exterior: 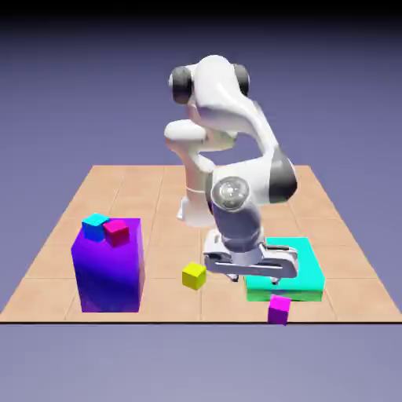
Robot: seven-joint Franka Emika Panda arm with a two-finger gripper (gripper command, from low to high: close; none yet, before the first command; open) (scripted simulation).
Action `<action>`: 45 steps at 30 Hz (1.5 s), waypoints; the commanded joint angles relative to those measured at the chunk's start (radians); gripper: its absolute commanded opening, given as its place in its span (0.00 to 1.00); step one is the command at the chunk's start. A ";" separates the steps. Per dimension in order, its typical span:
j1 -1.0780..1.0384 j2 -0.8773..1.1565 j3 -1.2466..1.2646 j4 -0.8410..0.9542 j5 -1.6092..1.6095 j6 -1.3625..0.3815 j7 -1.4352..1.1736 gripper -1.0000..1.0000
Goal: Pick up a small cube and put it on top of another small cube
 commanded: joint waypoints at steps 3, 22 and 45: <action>0.006 0.100 0.003 0.109 0.024 -0.104 0.030 0.50; 0.049 0.555 0.017 0.536 0.145 -0.548 0.154 0.50; 0.127 0.472 -0.128 0.469 0.142 -0.576 -0.024 0.00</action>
